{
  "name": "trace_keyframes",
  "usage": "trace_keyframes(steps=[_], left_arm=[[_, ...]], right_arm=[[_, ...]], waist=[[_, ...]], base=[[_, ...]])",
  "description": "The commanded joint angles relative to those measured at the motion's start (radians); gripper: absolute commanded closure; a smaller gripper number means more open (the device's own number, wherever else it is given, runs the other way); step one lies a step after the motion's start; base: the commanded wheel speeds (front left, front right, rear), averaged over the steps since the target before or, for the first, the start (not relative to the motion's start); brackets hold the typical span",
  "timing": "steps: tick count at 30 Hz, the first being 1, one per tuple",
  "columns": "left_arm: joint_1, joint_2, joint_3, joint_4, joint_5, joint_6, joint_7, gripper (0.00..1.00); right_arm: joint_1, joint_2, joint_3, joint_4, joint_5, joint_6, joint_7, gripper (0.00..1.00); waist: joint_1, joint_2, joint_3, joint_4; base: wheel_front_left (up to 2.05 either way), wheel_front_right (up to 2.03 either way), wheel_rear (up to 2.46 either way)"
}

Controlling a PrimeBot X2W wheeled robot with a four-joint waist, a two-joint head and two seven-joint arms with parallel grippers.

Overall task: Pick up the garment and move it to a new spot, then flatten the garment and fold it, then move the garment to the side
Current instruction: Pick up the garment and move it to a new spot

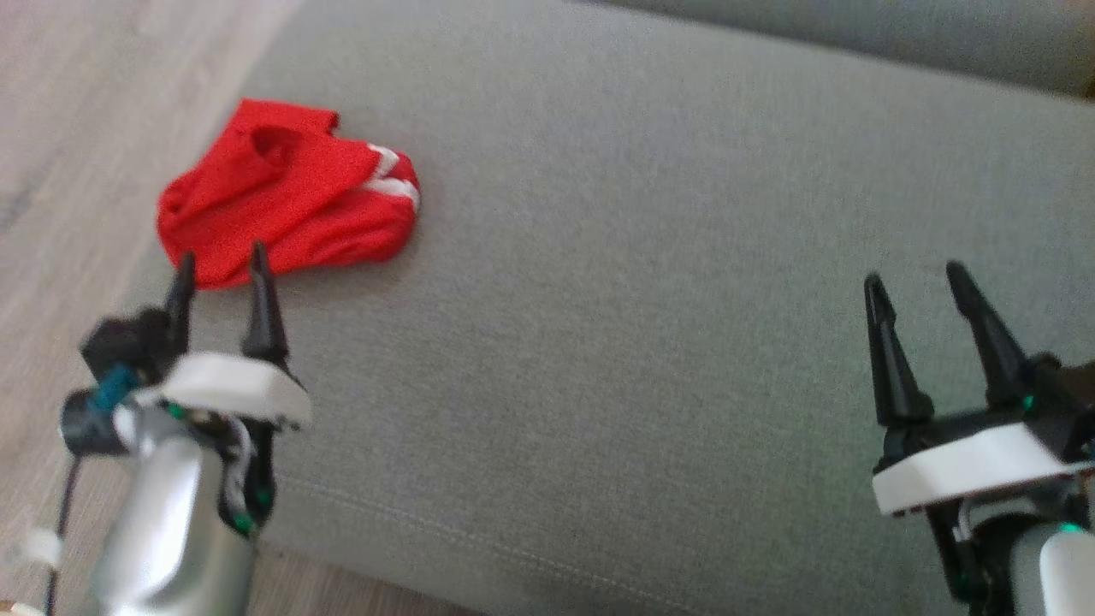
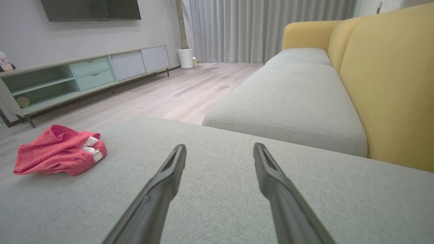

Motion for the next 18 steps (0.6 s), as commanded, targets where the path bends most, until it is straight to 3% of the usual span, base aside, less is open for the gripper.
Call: trace_keyframes(steps=[1,9,12,17,18], left_arm=[[-0.077,0.028,0.055,0.018,-0.011,-0.010,-0.005,0.00],[-0.349,0.079,0.119,0.398,-0.043,-0.089,-0.005,0.00],[-0.447,0.102,0.119,0.594,-0.057,-0.138,0.001,0.00],[-0.516,0.123,0.092,0.741,-0.050,-0.185,0.044,0.00],[-0.529,0.126,0.086,0.771,-0.051,-0.197,0.059,0.05]], right_arm=[[-0.051,-0.020,0.029,-0.051,-0.012,0.007,0.010,0.00],[-0.128,-0.060,0.030,-0.097,-0.021,0.007,0.043,0.00],[-0.153,-0.071,0.035,-0.102,-0.020,0.007,0.044,0.00],[-0.170,-0.078,0.032,-0.098,-0.017,0.007,0.043,0.00],[-0.173,-0.078,0.031,-0.096,-0.016,0.007,0.043,0.00]], waist=[[0.0000,0.0000,0.103,-0.042],[0.0000,0.0000,0.271,-0.092],[0.0000,0.0000,0.310,-0.108],[0.0000,0.0000,0.325,-0.115],[0.0000,0.0000,0.327,-0.115]], base=[[0.00,0.00,0.00],[0.00,0.00,0.00],[0.00,0.00,0.00],[0.00,0.00,0.00],[0.00,0.00,0.00]])
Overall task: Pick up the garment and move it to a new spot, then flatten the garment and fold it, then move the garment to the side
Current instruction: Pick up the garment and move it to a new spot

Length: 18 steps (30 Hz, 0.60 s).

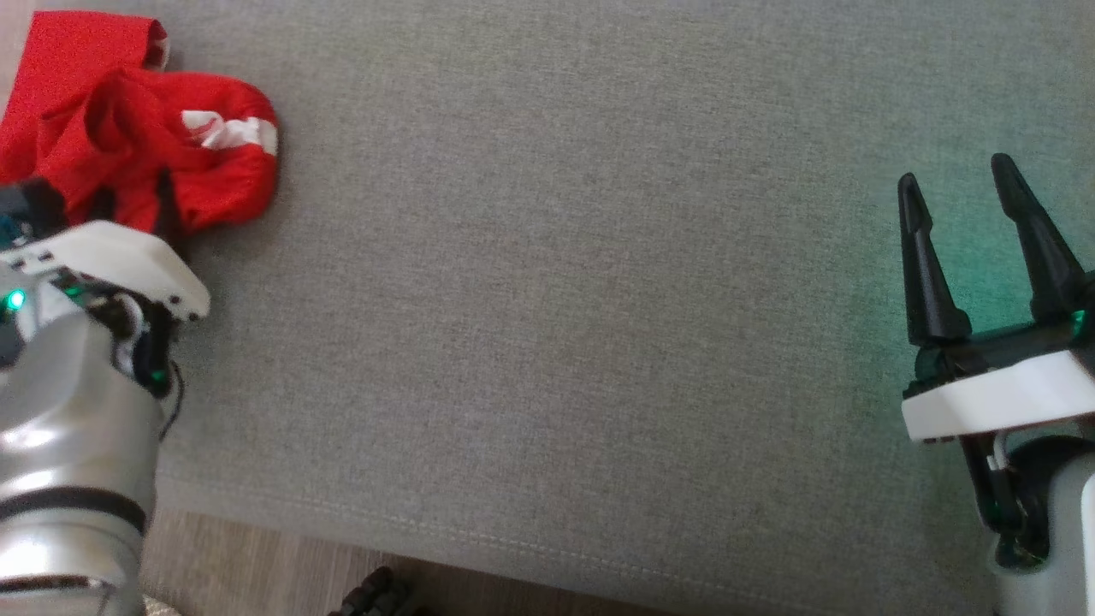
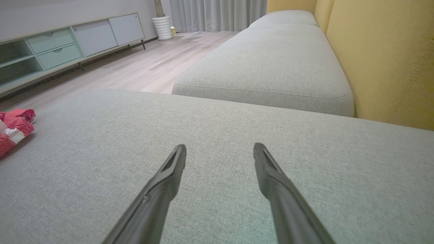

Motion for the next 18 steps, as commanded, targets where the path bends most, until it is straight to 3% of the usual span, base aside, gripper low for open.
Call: trace_keyframes(steps=[1,2,6,10,18], left_arm=[[-0.017,0.055,0.009,0.020,0.000,-0.013,0.018,0.62],[-0.026,0.058,0.007,0.039,-0.003,-0.020,0.019,1.00],[-0.049,0.082,0.006,0.057,-0.002,-0.029,-0.028,1.00],[-0.044,0.097,0.018,-0.011,0.000,-0.032,-0.051,1.00],[0.161,0.089,0.106,-0.471,0.056,0.006,-0.053,1.00]], right_arm=[[-0.016,-0.009,0.023,-0.036,-0.002,0.007,0.003,0.00],[-0.019,-0.009,0.022,-0.033,-0.001,0.007,0.001,0.00],[-0.027,-0.003,0.010,-0.023,0.001,0.007,-0.016,0.00],[-0.025,0.006,-0.010,-0.012,0.003,0.007,-0.037,0.00],[0.013,0.036,-0.051,0.028,0.011,0.007,-0.086,0.00]], waist=[[-0.0002,0.0000,0.005,-0.006],[-0.0002,0.0000,0.004,-0.007],[-0.0002,0.0000,-0.017,-0.010],[-0.0002,0.0000,-0.057,-0.013],[-0.0002,0.0000,-0.191,-0.042]], base=[[0.00,0.00,0.00],[0.00,0.00,0.00],[0.00,0.00,0.00],[0.00,0.00,0.00],[0.00,0.00,0.00]])
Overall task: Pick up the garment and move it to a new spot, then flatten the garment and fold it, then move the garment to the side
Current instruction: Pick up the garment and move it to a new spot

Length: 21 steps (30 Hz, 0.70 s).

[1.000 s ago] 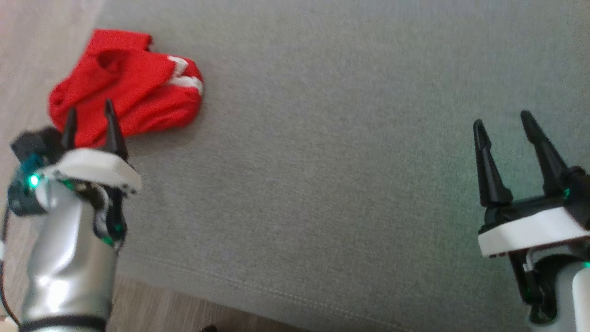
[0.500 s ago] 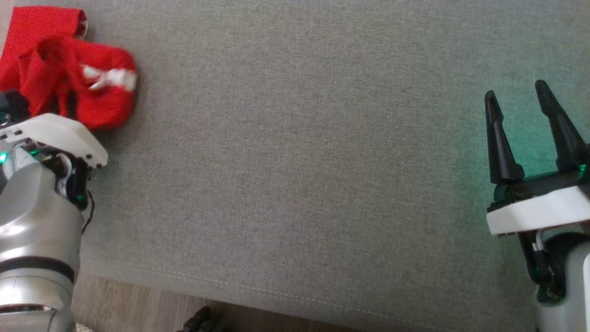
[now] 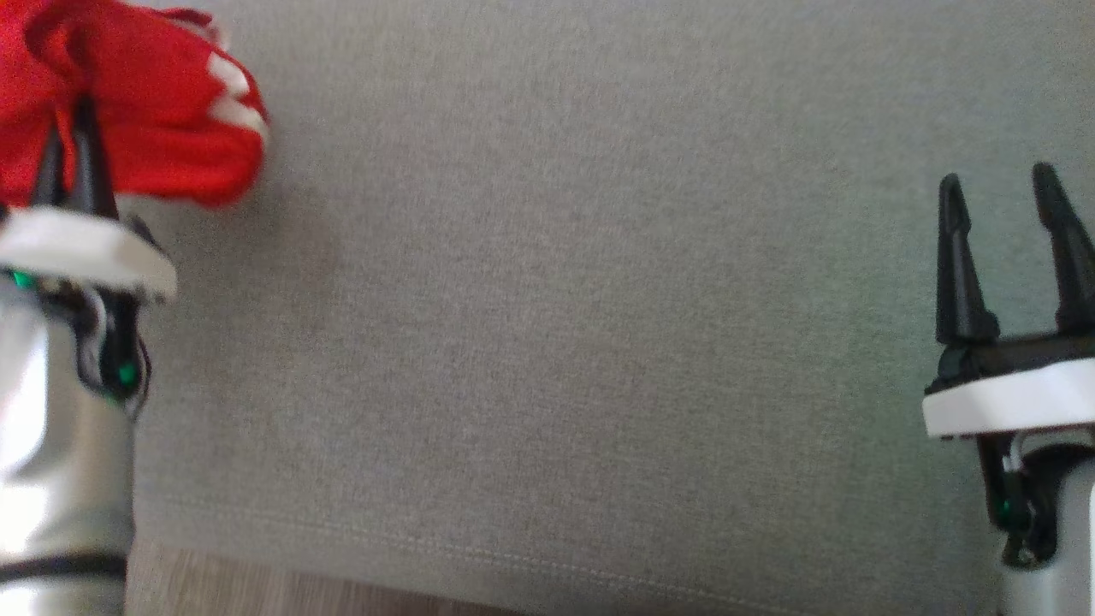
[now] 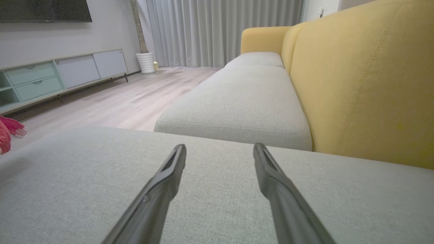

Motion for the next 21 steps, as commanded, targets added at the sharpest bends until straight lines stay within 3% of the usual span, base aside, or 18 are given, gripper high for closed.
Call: trace_keyframes(steps=[1,7,13,16,21], left_arm=[[0.046,0.046,0.043,-0.080,0.014,0.009,-0.012,1.00],[0.269,0.009,0.054,-0.383,0.042,0.044,-0.010,1.00],[0.466,-0.019,0.025,-0.659,0.066,0.098,0.066,1.00],[0.537,-0.038,0.001,-0.757,0.070,0.114,0.110,1.00],[0.587,-0.068,-0.075,-0.842,0.075,0.103,0.161,1.00]], right_arm=[[0.018,0.007,0.021,-0.027,0.006,0.007,-0.012,0.00],[0.062,0.023,0.041,0.015,0.019,0.007,-0.037,0.00],[0.094,0.029,0.060,0.046,0.033,0.007,-0.054,0.00],[0.114,0.031,0.055,0.057,0.044,0.007,-0.057,0.00],[0.139,0.032,0.044,0.060,0.073,0.007,-0.064,0.00]], waist=[[-0.0001,0.0000,-0.064,-0.023],[-0.0001,0.0000,-0.162,-0.079],[-0.0001,0.0000,-0.238,-0.139],[-0.0001,0.0000,-0.263,-0.171],[-0.0001,0.0000,-0.267,-0.226]], base=[[0.00,0.00,0.00],[0.00,0.00,0.00],[0.00,0.00,0.00],[0.00,0.00,0.00],[0.00,0.00,0.00]])
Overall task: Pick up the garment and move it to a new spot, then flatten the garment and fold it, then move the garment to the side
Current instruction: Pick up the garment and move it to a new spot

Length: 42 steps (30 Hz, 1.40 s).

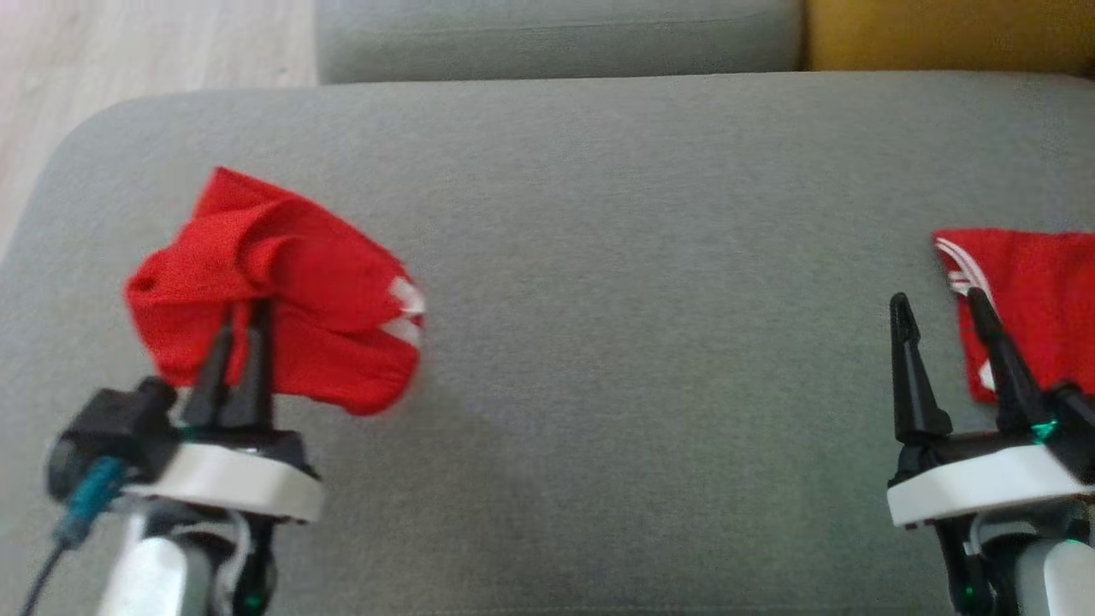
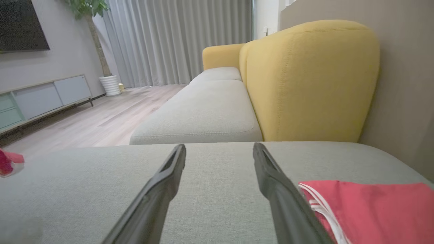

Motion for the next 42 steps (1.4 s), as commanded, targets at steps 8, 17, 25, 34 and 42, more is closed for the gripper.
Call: trace_keyframes(steps=[8,17,25,34,42], left_arm=[[-0.112,-0.046,-0.111,0.044,0.028,-0.054,0.033,1.00],[-0.271,-0.117,-0.273,0.292,0.049,-0.109,0.000,1.00],[-0.363,-0.134,-0.378,0.492,0.024,-0.142,0.003,0.00],[-0.339,-0.112,-0.424,0.469,0.005,-0.150,-0.053,0.00],[-0.252,-0.075,-0.349,0.317,-0.007,-0.050,-0.114,0.00]], right_arm=[[-0.029,-0.004,0.032,-0.019,0.038,0.007,-0.024,0.00],[-0.054,-0.003,0.055,0.026,0.077,0.007,-0.062,0.00],[-0.066,-0.003,0.061,0.064,0.101,0.007,-0.090,0.00],[-0.061,-0.003,0.052,0.071,0.088,0.007,-0.085,0.00],[-0.044,-0.003,0.031,0.048,0.065,0.007,-0.057,0.00]], waist=[[0.0000,-0.0001,0.034,-0.133],[0.0000,-0.0001,0.095,-0.286],[0.0000,-0.0001,0.122,-0.340],[0.0000,-0.0001,0.082,-0.278],[0.0000,-0.0001,0.031,-0.174]], base=[[0.00,0.00,0.00],[0.00,0.00,0.00],[0.00,0.00,0.00],[0.00,0.00,0.00],[0.00,0.00,0.00]])
